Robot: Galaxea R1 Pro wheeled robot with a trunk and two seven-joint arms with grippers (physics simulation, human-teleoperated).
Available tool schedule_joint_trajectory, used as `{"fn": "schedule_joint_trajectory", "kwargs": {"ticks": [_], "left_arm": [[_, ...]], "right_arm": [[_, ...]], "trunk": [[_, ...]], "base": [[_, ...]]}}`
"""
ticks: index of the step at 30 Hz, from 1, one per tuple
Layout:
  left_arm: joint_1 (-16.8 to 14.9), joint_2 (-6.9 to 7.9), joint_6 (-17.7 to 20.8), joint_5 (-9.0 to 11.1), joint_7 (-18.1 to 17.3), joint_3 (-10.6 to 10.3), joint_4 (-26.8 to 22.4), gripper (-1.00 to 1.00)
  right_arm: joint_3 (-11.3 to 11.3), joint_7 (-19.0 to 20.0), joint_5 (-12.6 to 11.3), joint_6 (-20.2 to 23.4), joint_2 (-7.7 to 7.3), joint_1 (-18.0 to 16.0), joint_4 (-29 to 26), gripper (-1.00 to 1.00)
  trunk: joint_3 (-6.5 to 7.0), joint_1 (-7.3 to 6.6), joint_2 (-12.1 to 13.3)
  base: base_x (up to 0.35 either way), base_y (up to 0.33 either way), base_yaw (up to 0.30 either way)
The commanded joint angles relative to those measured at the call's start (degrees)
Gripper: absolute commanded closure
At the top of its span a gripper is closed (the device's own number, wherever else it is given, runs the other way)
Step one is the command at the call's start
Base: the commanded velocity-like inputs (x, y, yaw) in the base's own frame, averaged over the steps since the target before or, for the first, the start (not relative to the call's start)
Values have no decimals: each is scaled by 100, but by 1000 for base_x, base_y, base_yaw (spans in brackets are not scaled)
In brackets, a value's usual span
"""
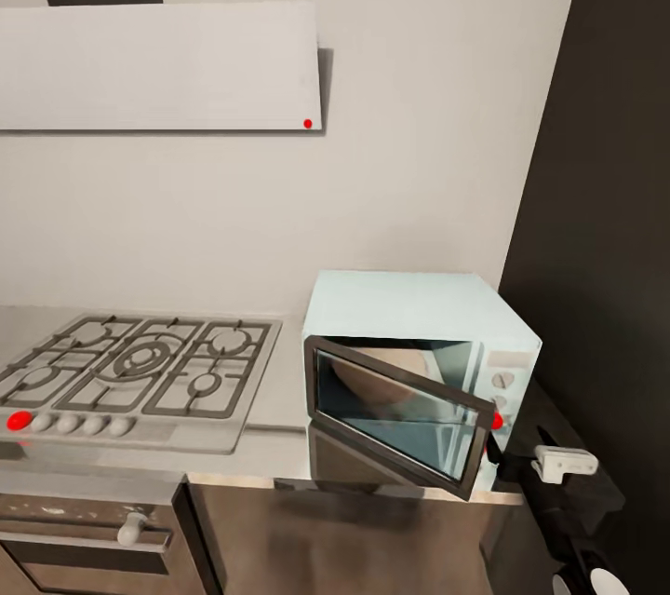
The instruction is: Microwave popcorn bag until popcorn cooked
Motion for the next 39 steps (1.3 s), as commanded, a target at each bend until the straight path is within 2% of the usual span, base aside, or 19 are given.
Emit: {"fn": "schedule_joint_trajectory", "kwargs": {"ticks": [1,4,7,10,14,19,24,28,30,34,39], "left_arm": [[-2,0,-4,-2,2,2,0,-100],[-4,-6,-4,-2,2,2,0,-100],[-4,-8,-4,-2,2,-4,0,-100],[-3,-9,-4,-2,2,-6,0,-100],[-2,-9,-4,-2,2,-7,0,-100],[-4,-9,-4,-2,2,-7,0,-100],[-4,-9,-4,-2,2,-7,0,-100],[-2,-9,-4,-2,2,-7,0,-100],[-4,-9,-4,-2,2,-7,0,-100],[-3,-9,-4,-2,2,-7,0,-100],[-4,-9,-4,-2,2,-7,0,-100]], "right_arm": [[14,12,-47,-18,-3,-4,1,-100],[30,24,12,-18,-3,-4,1,-100],[35,53,312,-19,-3,-4,1,-100],[39,61,385,-24,-3,-4,1,-100],[43,90,404,-26,-3,-4,1,-100],[28,555,409,-26,-3,-4,1,-100],[-10,677,409,-34,-8,-4,1,-100],[-592,1412,409,-32,-19,-4,1,-100],[-826,2025,409,-25,-20,-4,1,-100],[-923,2390,409,-26,-20,-4,1,-100],[-908,2417,409,-3,-6,-4,1,-100]], "trunk": [[-9,1,-7],[-9,1,-7],[-9,1,-7],[-9,1,-7],[-9,1,-7],[-9,1,-7],[-9,1,-7],[-9,1,-7],[-9,1,-7],[-9,1,-7],[-9,1,-7]], "base": [[19,0,0],[5,0,0],[1,0,0],[0,0,0],[0,0,0],[0,0,0],[0,0,0],[0,0,0],[0,0,0],[0,0,0],[0,0,0]]}}
